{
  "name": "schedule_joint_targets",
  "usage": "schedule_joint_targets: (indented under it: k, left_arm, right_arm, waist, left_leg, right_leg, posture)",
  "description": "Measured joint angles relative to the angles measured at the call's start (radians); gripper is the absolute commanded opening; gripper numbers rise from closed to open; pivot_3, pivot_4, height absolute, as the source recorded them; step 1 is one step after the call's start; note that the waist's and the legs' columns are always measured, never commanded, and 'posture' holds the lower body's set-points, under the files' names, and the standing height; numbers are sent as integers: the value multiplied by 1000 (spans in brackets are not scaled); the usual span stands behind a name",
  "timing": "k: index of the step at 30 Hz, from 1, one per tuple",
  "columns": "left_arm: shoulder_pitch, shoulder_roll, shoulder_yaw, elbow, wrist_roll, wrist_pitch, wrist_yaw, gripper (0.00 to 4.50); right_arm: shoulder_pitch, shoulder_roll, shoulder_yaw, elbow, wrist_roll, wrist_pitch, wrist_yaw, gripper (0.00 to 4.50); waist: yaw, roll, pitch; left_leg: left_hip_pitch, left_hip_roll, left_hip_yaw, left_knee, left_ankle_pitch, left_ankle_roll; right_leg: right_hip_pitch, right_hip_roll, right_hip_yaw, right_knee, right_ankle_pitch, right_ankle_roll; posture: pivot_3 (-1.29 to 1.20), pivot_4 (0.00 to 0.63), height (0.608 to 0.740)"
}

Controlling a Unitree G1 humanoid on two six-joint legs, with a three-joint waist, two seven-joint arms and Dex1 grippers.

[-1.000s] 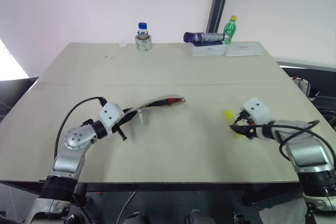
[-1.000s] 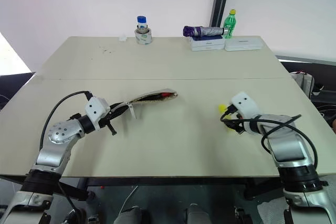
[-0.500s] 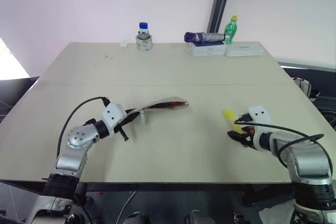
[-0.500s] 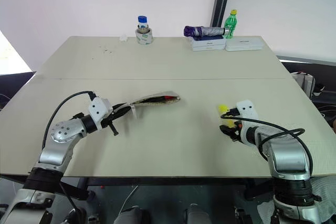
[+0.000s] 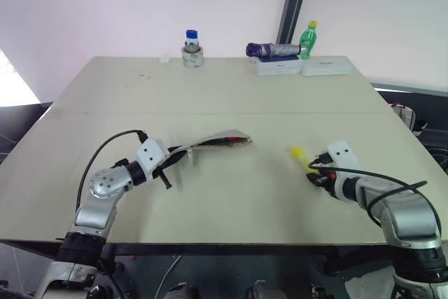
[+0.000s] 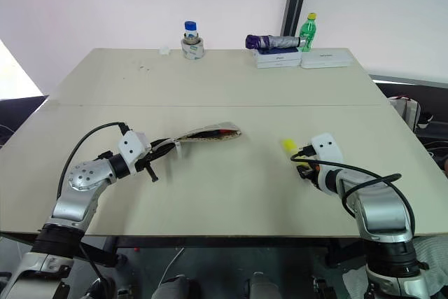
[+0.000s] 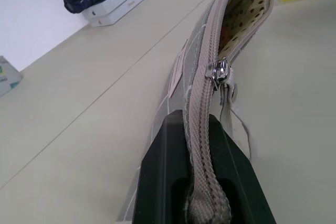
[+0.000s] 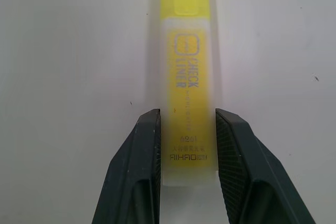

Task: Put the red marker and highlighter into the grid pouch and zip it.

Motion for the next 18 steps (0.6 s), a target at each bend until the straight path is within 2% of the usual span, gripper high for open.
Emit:
schedule_joint_targets:
  k: [2, 6, 8, 13, 18]
  left_arm:
    - [0, 0, -1, 0, 3, -1, -1, 0]
    - [-4, 6, -2, 5, 6, -16, -5, 0]
    - [-6, 11, -1, 12, 7, -18, -6, 0]
    - [-31, 10, -4, 14, 7, -19, -6, 0]
    - [-28, 10, -10, 10, 24, -24, -6, 0]
  right_arm:
    - [-22, -38, 57, -22, 1, -127, 58, 874]
    - [-41, -208, 171, -60, -46, -483, 226, 874]
    - [-60, -236, 210, -63, -48, -571, 300, 874]
    - [-150, -191, 317, -78, -31, -584, 362, 874]
    - [-220, -97, 347, -39, 1, -432, 320, 874]
  waist:
    - [0, 0, 0]
    - [6, 0, 0]
    - [6, -1, 0]
    - [3, -1, 1]
    - [6, -1, 1]
  left_leg:
    - [0, 0, 0, 0, 0, 0]
    - [-1, 0, -1, 0, -1, 1]
    - [-1, 0, -1, 0, -1, 2]
    - [-1, 1, -1, 0, -1, 1]
    - [-1, 1, 0, 0, -1, 1]
  right_leg:
    - [0, 0, 0, 0, 0, 0]
    - [1, 0, -1, -3, 0, 0]
    - [1, 0, -1, -4, 0, 0]
    - [1, 0, -1, -3, 0, 0]
    - [1, -1, -1, -3, 0, 0]
  posture:
    - [0, 150, 740]
    - [0, 150, 740]
    - [0, 150, 740]
    - [0, 150, 740]
    - [0, 150, 740]
